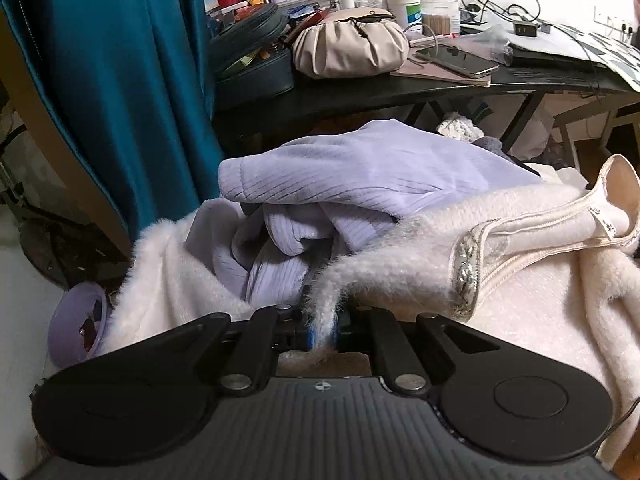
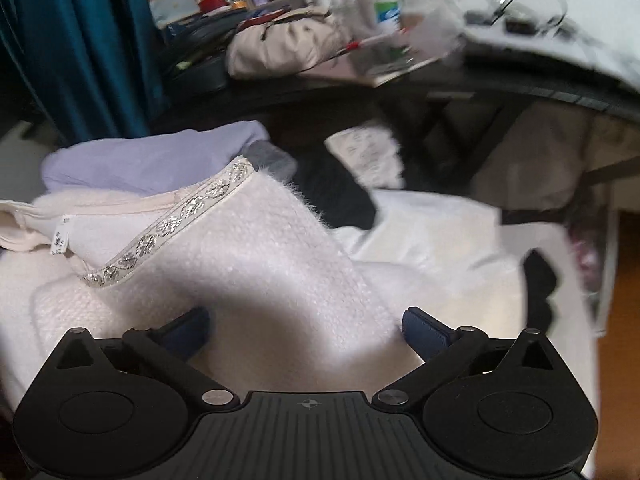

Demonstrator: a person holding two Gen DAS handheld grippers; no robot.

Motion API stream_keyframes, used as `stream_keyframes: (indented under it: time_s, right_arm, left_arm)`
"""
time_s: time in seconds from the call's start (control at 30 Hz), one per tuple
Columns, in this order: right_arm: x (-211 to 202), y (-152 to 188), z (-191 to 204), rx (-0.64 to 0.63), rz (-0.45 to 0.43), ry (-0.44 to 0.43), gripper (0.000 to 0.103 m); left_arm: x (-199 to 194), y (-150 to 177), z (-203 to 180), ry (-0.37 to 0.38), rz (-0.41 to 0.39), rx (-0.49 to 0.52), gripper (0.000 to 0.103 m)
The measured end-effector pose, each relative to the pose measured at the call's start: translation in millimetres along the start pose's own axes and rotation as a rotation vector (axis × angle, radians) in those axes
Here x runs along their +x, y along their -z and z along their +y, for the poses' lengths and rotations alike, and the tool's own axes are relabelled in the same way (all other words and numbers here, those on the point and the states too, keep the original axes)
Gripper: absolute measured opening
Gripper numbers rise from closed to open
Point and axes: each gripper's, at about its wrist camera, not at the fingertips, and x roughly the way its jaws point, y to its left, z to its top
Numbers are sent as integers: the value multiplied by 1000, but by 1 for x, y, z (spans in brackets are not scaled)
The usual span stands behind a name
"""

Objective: Fold clothes

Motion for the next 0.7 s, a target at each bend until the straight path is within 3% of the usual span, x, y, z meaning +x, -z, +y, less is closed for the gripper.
stream_keyframes:
  time_s: [0.03,0.1,0.17,0.2,0.23,0.43,0.5,0.53,0.57,0.63,0.7]
  right_arm:
    - [2,0,-6,26,7,-47,101]
    - [7,0,-18,79,22,-142,85]
    - [0,-2,-17,86,34,-197,48]
    - [-7,-4,-13,74,40,-212,37]
    - [-14,-6,-8,63,45,-227,19]
    - [-50,-9,26,-79,115,-366,18]
    - [-51,-7,32,-109,128,-375,27]
    - [-46,-7,31,-97,124,-368,39]
    - [-40,-8,29,-76,121,-357,45]
    - [-29,-7,26,-52,123,-341,43]
    - [-23,-7,24,-38,118,-326,28]
  left_arm:
    - [0,-1,-2,-10,2,-1,9]
    - [-2,-3,-5,-25,-2,-15,8]
    - [-6,-7,-6,-38,-10,-38,7]
    - [-10,-9,-6,-42,-22,-61,7]
    - [-15,-13,-7,-45,-41,-87,7]
    - [-45,-35,-17,-36,-157,-167,6]
    - [-45,-36,-20,-42,-158,-180,6]
    - [-45,-37,-19,-43,-155,-194,6]
    - [-45,-37,-17,-41,-151,-210,6]
    - [-47,-39,-12,-33,-147,-245,6]
    - [-51,-40,-9,-23,-150,-260,6]
